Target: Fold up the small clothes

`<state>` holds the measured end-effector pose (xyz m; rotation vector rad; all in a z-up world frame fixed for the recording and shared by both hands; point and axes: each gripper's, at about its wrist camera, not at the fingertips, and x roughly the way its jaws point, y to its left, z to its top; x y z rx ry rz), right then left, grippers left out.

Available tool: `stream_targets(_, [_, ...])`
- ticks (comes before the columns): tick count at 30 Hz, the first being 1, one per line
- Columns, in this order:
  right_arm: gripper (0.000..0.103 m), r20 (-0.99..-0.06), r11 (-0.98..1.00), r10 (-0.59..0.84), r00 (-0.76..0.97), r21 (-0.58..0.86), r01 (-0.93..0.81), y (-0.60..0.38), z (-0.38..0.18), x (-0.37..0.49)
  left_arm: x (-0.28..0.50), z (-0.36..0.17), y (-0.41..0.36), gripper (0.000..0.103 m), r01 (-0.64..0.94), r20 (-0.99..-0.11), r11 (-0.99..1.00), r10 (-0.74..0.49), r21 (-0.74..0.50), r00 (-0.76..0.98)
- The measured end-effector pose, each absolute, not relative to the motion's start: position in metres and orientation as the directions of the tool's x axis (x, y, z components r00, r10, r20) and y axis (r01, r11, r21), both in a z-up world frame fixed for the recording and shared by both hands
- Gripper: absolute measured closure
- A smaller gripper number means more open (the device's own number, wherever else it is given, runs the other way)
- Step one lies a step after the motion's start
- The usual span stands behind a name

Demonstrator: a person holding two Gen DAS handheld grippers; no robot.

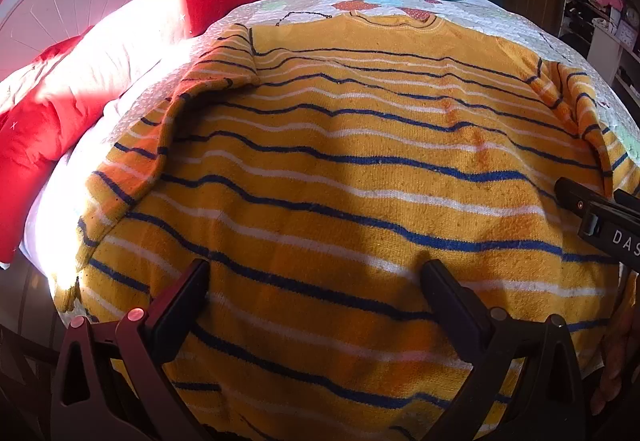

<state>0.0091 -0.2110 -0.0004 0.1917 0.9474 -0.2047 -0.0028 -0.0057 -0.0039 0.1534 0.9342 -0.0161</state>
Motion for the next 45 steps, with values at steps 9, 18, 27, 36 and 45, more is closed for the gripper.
stream_targets(9, [0.000, -0.803, 0.962, -0.067, 0.592, 0.106, 0.253, -0.208, 0.015, -0.005, -0.016, 0.009, -0.003, 0.000, 0.094, -0.794, 0.985, 0.056, 0.141, 0.605])
stream_targets(18, [0.000, -0.760, 0.960, -0.071, 0.646, 0.124, 0.251, -0.203, 0.029, -0.016, -0.035, 0.033, 0.004, 0.000, 0.121, -0.776, 0.990, -0.023, 0.069, 0.630])
stream_targets(27, [0.000, -0.735, 0.962, -0.096, 0.671, 0.105, 0.252, -0.200, 0.033, -0.023, -0.042, 0.043, 0.004, 0.000, 0.112, -0.753, 0.992, -0.029, 0.060, 0.658])
stream_targets(36, [0.000, -0.754, 0.975, -0.081, 0.651, 0.075, 0.208, -0.190, 0.026, -0.020, -0.046, 0.045, 0.002, 0.000, 0.124, -0.745, 0.991, -0.048, 0.047, 0.665])
stream_targets(45, [0.000, -0.748, 0.975, -0.060, 0.661, 0.098, 0.200, -0.191, 0.027, -0.022, -0.047, 0.042, -0.007, 0.000, 0.170, -0.756, 0.983, -0.064, 0.063, 0.652])
